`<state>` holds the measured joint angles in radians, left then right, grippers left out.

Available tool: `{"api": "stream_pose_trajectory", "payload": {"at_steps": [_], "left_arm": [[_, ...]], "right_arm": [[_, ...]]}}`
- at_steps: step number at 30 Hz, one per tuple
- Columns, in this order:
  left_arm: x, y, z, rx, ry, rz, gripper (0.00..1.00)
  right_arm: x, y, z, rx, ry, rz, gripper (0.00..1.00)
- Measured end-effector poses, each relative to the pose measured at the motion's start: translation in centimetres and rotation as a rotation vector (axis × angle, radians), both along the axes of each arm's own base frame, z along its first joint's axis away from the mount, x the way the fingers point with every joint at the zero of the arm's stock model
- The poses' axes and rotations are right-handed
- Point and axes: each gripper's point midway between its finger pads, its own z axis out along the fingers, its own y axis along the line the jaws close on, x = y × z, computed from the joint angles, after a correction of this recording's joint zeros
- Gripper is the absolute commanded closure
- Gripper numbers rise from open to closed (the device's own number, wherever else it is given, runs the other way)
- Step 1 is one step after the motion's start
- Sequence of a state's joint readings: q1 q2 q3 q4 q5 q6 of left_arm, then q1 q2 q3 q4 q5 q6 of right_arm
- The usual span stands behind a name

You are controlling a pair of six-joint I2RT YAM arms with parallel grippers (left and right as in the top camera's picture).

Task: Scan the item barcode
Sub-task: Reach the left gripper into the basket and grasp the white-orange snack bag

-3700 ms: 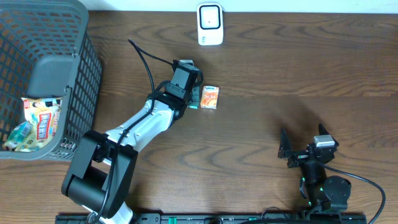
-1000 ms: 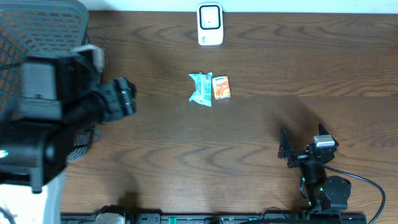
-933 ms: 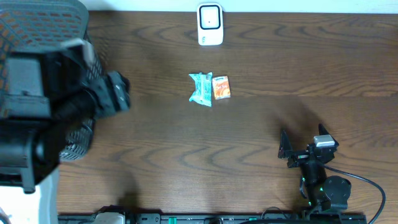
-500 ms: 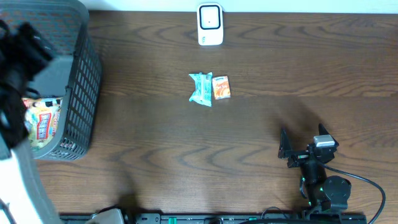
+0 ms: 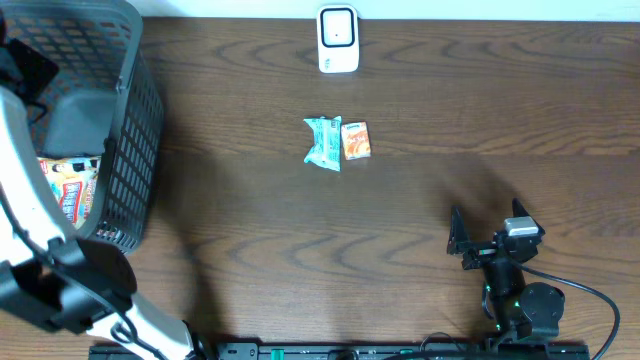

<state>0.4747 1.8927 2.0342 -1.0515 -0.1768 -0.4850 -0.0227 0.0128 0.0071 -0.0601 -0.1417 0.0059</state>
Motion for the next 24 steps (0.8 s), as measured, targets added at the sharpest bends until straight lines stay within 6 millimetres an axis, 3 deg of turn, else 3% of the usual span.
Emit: {"api": "stream_pose_trajectory", "payload": {"at_steps": [14,22,24], "left_arm": [[0.9,2.9,-15.2,-0.094,0.249,0.254,0.1],[-1.0,2.5,-19.0,-0.125,0.359,0.337,0.11],[-1.3,2.4,-19.4,-0.13,0.374,0.352,0.21]], "right_arm": [[0.0,0.0,0.0,0.0,0.0,0.0,0.01],[0.0,0.0,0.0,0.0,0.0,0.0,0.01],[0.0,0.0,0.0,0.0,0.0,0.0,0.01]]}}
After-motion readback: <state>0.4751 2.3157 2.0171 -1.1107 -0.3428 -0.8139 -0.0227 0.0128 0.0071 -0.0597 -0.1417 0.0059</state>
